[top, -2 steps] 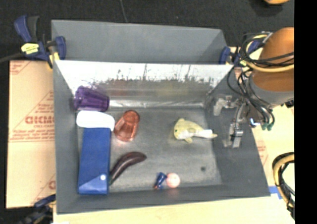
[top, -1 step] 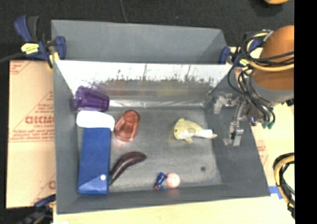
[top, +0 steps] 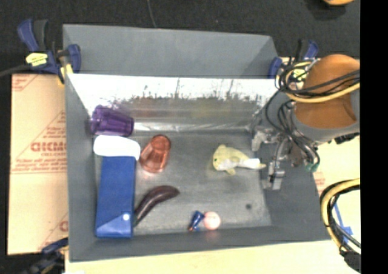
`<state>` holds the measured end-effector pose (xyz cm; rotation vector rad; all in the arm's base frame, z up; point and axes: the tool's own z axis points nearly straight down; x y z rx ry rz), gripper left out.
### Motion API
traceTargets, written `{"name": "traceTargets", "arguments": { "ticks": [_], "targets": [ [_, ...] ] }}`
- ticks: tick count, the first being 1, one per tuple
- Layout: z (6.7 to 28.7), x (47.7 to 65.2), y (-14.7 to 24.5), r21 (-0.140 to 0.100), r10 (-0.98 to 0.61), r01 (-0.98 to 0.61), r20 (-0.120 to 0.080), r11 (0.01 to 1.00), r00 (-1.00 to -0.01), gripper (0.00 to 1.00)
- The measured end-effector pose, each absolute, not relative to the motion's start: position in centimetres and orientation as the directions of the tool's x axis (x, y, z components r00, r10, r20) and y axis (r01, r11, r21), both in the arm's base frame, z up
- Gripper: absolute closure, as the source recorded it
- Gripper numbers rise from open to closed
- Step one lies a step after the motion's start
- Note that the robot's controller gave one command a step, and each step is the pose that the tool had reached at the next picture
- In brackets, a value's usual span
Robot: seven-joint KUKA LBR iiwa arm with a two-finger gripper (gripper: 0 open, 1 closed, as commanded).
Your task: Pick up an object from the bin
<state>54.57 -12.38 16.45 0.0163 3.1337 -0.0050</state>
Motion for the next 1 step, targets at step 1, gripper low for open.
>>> {"name": "traceTargets", "arguments": {
  "ticks": [1],
  "targets": [
    [12.85,57.22,-12.52,-0.006,-0.015,-0.015,-0.015,1.0,-1.0,0.0]
  ]
}}
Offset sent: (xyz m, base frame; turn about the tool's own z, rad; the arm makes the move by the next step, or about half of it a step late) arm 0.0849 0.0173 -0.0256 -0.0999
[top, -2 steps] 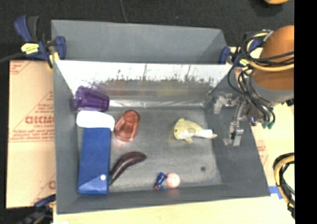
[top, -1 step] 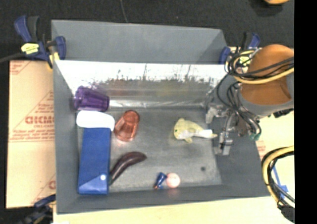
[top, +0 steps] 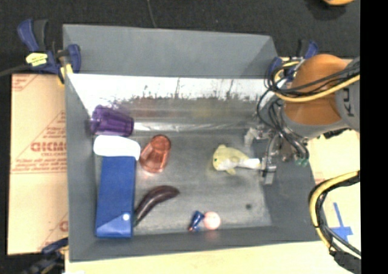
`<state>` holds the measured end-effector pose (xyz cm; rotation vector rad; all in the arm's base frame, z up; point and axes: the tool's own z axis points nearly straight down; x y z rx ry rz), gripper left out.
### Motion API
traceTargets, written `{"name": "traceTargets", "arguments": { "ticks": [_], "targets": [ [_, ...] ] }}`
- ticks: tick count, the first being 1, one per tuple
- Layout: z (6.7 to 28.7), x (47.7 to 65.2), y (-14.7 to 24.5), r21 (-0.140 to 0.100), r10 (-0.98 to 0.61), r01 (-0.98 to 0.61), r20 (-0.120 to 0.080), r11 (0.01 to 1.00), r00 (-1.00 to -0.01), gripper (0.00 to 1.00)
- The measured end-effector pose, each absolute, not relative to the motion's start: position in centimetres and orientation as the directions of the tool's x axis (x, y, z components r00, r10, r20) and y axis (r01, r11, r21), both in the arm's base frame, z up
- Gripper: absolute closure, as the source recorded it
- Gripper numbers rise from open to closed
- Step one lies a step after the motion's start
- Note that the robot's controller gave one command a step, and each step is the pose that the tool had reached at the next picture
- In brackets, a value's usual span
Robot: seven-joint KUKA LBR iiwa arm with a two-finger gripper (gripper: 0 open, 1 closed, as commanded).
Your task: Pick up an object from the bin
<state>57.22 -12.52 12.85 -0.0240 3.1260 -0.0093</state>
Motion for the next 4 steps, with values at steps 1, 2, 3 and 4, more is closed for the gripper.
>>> {"name": "traceTargets", "arguments": {
  "ticks": [1,2,3,4],
  "targets": [
    [13.8,62.8,-11.1,-0.005,-0.081,-0.081,-0.007,0.997,-0.997,0.0],
    [14.2,64.2,-10.6,-0.004,-0.049,-0.049,-0.01,0.999,-0.999,0.0],
    [9.1,59.0,-7.2,-0.006,-0.069,-0.069,-0.016,0.998,-0.997,0.0],
    [7.3,57.2,-8.7,-0.013,-0.176,-0.176,-0.027,0.984,-0.984,1.0]
  ]
}}
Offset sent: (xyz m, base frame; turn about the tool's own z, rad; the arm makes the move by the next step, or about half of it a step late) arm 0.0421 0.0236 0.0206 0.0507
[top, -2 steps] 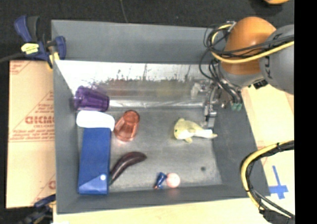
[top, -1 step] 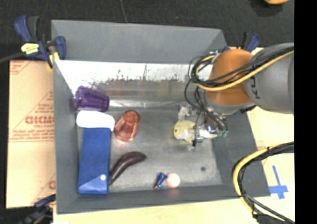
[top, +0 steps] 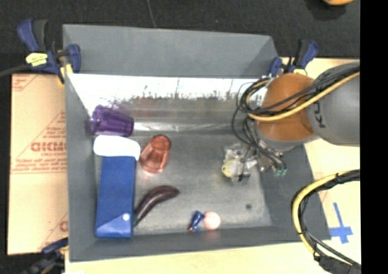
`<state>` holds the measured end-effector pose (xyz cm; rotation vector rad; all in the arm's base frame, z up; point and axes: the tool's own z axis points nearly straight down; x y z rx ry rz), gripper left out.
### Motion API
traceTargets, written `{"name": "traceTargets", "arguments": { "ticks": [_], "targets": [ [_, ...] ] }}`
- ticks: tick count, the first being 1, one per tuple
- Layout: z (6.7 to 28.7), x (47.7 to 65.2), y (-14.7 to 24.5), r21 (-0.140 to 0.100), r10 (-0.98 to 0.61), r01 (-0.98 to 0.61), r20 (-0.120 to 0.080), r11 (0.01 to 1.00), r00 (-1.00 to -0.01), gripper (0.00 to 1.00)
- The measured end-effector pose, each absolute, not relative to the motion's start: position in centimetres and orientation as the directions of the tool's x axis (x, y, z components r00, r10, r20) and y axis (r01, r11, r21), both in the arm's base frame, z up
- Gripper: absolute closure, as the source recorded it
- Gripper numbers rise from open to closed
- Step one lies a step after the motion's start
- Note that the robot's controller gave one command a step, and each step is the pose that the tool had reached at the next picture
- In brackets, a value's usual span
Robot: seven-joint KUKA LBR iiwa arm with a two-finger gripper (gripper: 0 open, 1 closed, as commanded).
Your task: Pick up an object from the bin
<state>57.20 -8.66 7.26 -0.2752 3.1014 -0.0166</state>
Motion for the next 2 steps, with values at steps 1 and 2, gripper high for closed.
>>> {"name": "traceTargets", "arguments": {
  "ticks": [1,2],
  "targets": [
    [7.3,57.2,-8.7,-0.013,-0.177,-0.177,-0.027,0.984,-0.984,1.0],
    [13.0,56.9,-8.0,-0.011,-0.194,-0.194,-0.02,0.981,-0.981,1.0]
  ]
}}
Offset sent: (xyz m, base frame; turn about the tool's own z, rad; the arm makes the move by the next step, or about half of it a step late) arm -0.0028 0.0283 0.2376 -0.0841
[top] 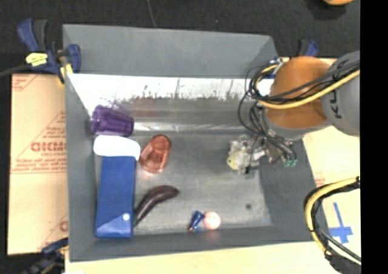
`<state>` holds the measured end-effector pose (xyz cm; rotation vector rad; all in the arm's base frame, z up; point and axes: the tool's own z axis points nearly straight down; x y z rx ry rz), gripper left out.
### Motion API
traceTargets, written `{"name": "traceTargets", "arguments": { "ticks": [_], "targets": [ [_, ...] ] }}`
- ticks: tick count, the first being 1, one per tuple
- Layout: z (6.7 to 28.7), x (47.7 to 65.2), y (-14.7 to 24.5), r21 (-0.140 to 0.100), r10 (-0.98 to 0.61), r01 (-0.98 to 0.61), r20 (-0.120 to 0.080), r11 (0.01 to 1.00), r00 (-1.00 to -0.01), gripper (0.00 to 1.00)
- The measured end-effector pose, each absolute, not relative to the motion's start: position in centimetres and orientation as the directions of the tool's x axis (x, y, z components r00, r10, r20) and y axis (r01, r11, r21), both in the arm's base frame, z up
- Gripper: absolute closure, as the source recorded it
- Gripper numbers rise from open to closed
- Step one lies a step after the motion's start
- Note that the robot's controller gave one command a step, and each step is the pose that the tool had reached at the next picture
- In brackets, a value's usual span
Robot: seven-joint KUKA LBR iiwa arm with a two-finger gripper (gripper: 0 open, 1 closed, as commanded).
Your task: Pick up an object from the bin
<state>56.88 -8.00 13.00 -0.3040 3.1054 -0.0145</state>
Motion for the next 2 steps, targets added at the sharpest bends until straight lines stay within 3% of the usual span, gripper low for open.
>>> {"name": "traceTargets", "arguments": {
  "ticks": [1,2],
  "targets": [
    [15.2,56.1,-8.3,-0.014,-0.2,-0.2,-0.024,0.98,-0.979,1.0],
    [22.2,57.2,-8.6,-0.013,-0.18,-0.179,-0.026,0.984,-0.983,1.0]
  ]
}}
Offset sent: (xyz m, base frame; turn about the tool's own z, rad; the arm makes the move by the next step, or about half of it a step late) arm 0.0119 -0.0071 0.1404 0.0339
